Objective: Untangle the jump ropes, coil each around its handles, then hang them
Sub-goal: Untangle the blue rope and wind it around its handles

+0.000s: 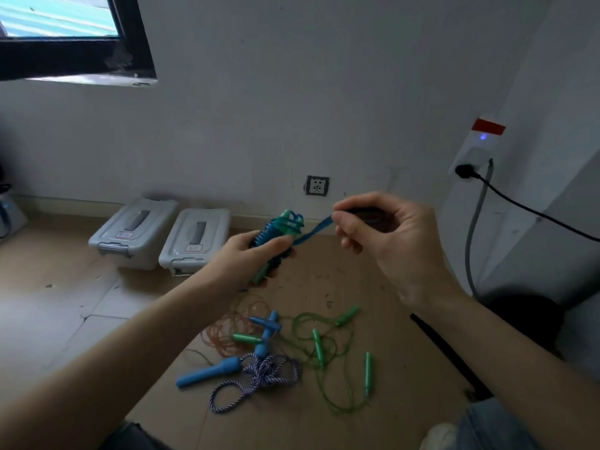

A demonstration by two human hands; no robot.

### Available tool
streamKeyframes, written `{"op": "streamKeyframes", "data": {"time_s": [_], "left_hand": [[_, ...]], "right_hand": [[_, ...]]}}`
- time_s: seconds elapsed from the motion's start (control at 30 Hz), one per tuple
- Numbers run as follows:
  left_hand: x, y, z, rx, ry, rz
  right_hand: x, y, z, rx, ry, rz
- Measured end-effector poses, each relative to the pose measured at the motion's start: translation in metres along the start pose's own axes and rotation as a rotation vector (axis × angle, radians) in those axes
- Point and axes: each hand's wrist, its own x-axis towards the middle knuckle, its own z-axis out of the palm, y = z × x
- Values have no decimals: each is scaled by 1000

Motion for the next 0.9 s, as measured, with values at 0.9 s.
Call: {"op": "streamKeyframes", "data": {"time_s": [0.9], "left_hand": [[7, -7, -14, 109, 138, 6]], "right_hand": [[3, 21, -7, -769, -408, -72]]}}
